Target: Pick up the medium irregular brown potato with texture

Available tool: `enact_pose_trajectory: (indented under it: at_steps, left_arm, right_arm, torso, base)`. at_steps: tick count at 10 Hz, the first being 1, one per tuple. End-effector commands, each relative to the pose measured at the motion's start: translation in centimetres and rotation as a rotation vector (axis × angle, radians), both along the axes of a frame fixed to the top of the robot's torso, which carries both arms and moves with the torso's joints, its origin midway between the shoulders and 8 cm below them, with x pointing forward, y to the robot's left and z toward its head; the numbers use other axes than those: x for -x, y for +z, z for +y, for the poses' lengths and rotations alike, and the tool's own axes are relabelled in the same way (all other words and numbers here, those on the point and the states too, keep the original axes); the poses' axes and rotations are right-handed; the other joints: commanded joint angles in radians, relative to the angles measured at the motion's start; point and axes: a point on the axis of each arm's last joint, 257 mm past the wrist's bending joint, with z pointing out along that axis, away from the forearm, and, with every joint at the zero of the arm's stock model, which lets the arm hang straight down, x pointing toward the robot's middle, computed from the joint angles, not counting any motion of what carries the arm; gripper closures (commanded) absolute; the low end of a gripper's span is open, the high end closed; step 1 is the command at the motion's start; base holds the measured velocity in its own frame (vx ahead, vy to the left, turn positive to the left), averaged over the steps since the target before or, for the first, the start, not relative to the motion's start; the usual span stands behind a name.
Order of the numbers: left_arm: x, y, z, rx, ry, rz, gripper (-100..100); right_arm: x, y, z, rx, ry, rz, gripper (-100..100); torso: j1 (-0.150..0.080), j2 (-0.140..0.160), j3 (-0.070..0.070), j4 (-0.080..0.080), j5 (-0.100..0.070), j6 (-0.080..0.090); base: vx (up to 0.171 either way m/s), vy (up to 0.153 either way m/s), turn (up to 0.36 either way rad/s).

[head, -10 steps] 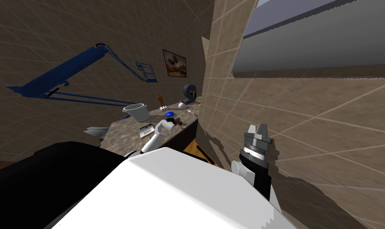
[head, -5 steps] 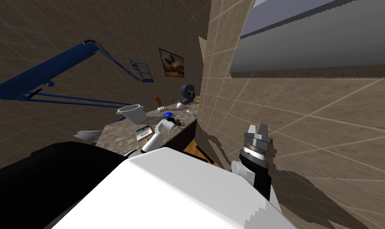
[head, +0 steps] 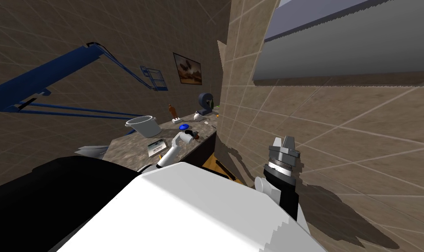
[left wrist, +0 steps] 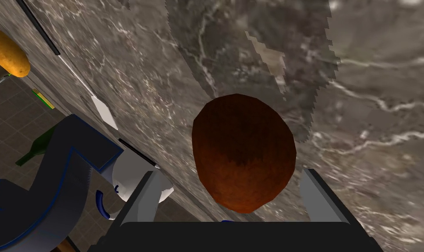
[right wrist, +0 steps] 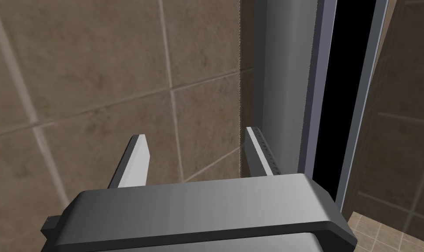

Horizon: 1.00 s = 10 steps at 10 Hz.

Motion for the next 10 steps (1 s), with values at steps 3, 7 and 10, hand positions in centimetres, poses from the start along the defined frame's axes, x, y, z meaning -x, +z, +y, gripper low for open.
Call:
enact_pose_trajectory:
  at_steps: [3, 7, 10]
  left_arm:
    - [0.1, -0.1, 0.0, 0.001, 0.002, 0.002, 100]
    - [0.2, 0.6, -0.2, 0.000, -0.006, 0.000, 100]
    - [0.3, 0.9, -0.3, -0.001, -0.009, -0.001, 0]
  right_arm:
    - [0.0, 0.0, 0.0, 0.000, 0.000, 0.000, 0]
    - [0.0, 0.0, 0.0, 0.000, 0.000, 0.000, 0]
    - [0.0, 0.0, 0.0, 0.000, 0.000, 0.000, 0]
  torso:
    - [-0.001, 0.001, 0.001, 0.000, 0.000, 0.001]
    - [-0.001, 0.001, 0.001, 0.001, 0.000, 0.000]
    - [-0.002, 0.003, 0.002, 0.001, -0.001, 0.000]
  base:
    - [0.000, 0.001, 0.004]
    - [-0.003, -0.003, 0.016]
    - [-0.015, -0.012, 0.035]
